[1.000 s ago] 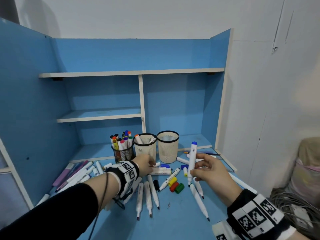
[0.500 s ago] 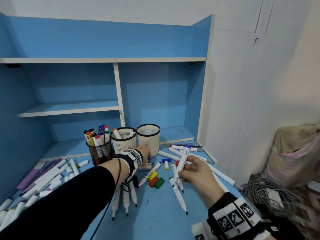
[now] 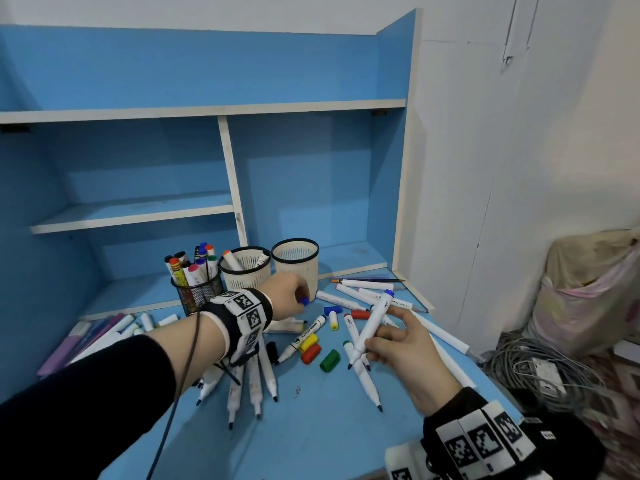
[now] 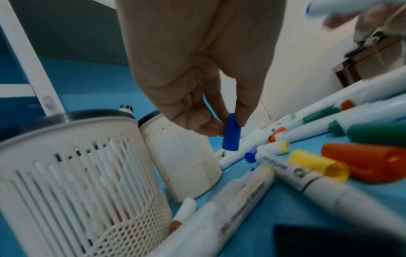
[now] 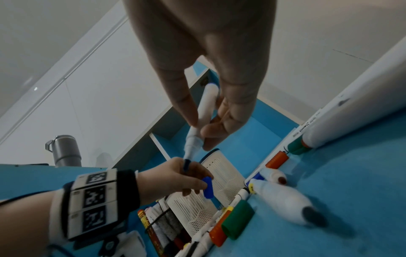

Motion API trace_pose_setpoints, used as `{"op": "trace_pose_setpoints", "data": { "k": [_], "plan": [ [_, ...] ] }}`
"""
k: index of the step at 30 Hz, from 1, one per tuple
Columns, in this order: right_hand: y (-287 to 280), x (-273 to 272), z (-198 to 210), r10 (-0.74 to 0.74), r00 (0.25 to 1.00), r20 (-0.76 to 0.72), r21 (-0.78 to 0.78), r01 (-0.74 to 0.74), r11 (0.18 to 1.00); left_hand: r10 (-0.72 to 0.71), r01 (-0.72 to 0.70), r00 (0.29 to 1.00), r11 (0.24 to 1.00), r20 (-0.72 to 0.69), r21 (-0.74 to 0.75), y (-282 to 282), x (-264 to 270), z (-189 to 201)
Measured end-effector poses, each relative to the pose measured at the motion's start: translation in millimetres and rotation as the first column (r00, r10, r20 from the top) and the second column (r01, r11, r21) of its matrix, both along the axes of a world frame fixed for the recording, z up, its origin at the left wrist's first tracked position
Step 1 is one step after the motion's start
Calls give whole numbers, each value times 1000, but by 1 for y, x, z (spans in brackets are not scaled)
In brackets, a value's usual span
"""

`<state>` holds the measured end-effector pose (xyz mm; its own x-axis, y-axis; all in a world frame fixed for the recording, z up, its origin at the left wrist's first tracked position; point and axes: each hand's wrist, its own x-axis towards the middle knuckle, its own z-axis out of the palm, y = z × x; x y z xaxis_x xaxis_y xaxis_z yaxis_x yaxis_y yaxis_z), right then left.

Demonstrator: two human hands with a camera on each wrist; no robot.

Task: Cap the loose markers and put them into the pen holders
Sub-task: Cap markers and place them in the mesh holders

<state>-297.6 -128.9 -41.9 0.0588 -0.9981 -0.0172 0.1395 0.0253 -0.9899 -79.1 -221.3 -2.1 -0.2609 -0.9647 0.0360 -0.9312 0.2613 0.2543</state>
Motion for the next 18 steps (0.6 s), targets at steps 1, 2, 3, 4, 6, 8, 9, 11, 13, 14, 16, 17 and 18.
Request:
{"op": "trace_pose_setpoints", "data": {
  "k": [1, 2, 3, 4, 6, 8, 9, 11, 13, 14, 16, 17, 18],
  "plan": [
    [1, 1, 0, -12, 1000, 24, -2, 12, 1000, -1, 0, 999, 1000, -48, -22, 7, -1, 2],
    [3, 2, 2, -22, 998, 56, -7, 23, 1000, 1, -4, 995, 999, -97, -33, 16, -1, 5],
    [5, 4, 4, -30, 996, 89, -18, 32, 999, 3, -6, 988, 1000, -152, -25, 24, -1, 8],
    [7, 5, 6, -35, 992, 121, -35, 40, 999, -1, 2, 978, 1000, -211, 1, 33, -1, 11],
    [11, 8, 12, -41, 983, 181, -61, 53, 997, -19, 46, 951, 996, -307, 79, 50, 1, 16],
    [14, 13, 16, -41, 973, 228, -72, 59, 996, -34, 92, 929, 986, -368, 140, 68, 6, 22],
    [16, 17, 18, -41, 968, 247, -75, 61, 995, -37, 107, 919, 982, -391, 158, 76, 8, 25],
    [20, 24, 20, -52, 955, 293, -72, 76, 995, -33, 120, 896, 978, -444, 170, 91, 13, 31],
    [23, 31, 21, -68, 936, 346, -63, 95, 993, 1, 99, 854, 981, -520, 164, 105, 17, 35],
    [24, 35, 20, -75, 925, 371, -59, 105, 993, 29, 75, 829, 984, -559, 161, 112, 19, 36],
    [28, 42, 20, -85, 900, 427, -55, 120, 991, 78, 27, 777, 987, -625, 156, 124, 22, 37],
    [31, 45, 20, -85, 889, 450, -58, 123, 991, 92, 8, 754, 989, -650, 150, 129, 24, 37],
    [33, 48, 20, -78, 881, 467, -65, 122, 990, 101, -7, 735, 990, -670, 141, 135, 24, 38]
  ]
}}
